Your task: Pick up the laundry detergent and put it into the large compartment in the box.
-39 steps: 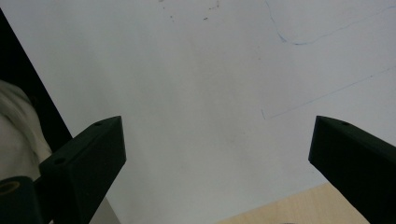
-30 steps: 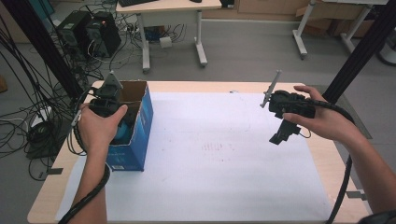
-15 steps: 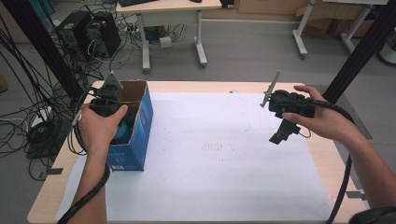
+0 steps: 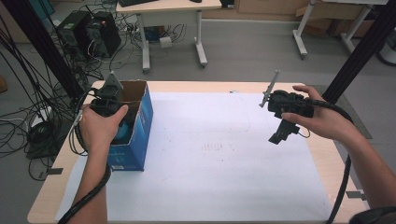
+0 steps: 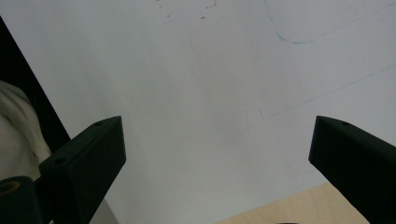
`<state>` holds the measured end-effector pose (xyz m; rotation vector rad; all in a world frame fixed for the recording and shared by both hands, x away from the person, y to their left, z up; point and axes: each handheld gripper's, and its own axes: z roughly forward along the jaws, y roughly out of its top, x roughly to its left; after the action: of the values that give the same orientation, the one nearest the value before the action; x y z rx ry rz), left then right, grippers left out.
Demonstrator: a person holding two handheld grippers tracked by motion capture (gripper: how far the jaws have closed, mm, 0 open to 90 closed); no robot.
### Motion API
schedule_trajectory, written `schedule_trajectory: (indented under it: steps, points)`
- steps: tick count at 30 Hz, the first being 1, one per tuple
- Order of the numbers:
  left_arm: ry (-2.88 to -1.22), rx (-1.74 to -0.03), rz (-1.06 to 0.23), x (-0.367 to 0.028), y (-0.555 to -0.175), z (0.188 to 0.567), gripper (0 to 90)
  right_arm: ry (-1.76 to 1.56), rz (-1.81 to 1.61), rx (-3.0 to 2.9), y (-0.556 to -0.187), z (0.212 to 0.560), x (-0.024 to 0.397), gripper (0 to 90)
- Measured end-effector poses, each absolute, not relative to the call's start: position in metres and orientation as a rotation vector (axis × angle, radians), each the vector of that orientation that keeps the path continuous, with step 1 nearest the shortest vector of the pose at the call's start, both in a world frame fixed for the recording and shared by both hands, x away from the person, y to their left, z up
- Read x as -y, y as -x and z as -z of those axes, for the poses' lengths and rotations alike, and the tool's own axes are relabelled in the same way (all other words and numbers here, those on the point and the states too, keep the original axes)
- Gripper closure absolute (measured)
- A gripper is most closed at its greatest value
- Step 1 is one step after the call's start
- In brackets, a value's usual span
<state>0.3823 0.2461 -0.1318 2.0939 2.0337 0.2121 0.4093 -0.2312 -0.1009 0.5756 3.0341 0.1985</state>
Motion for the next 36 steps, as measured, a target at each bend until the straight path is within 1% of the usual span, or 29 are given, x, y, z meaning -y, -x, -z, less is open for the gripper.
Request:
schedule_trajectory:
  steps: [6,15,23,25,27,29,32,36]
  points:
    - [-2.109,-2.024,-0.229,-0.241,-0.380,0.124,34.2,-0.578,-0.195,-3.030,-0.409,0.101,0.231,3.8]
    - [-2.097,-2.016,-0.271,-0.239,-0.369,0.109,34.2,-0.577,-0.199,-3.031,-0.408,0.101,0.230,3.8]
    - [-2.086,-1.991,-0.272,-0.240,-0.362,0.096,31.7,-0.571,-0.204,-3.030,-0.408,0.101,0.231,3.8]
    - [-2.079,-1.988,-0.280,-0.240,-0.359,0.092,27.5,-0.571,-0.207,-3.029,-0.408,0.100,0.231,3.8]
    - [-2.063,-1.987,-0.286,-0.242,-0.356,0.088,18.4,-0.571,-0.206,-3.029,-0.407,0.100,0.231,3.8]
    - [-2.042,-1.976,-0.297,-0.243,-0.351,0.083,13.3,-0.573,-0.207,-3.029,-0.407,0.100,0.231,3.8]
    - [-2.027,-1.972,-0.324,-0.240,-0.345,0.076,8.3,-0.574,-0.213,-3.027,-0.407,0.099,0.232,3.8]
    - [-2.038,-1.942,-0.336,-0.232,-0.341,0.067,6.6,-0.570,-0.213,-3.028,-0.407,0.099,0.231,3.8]
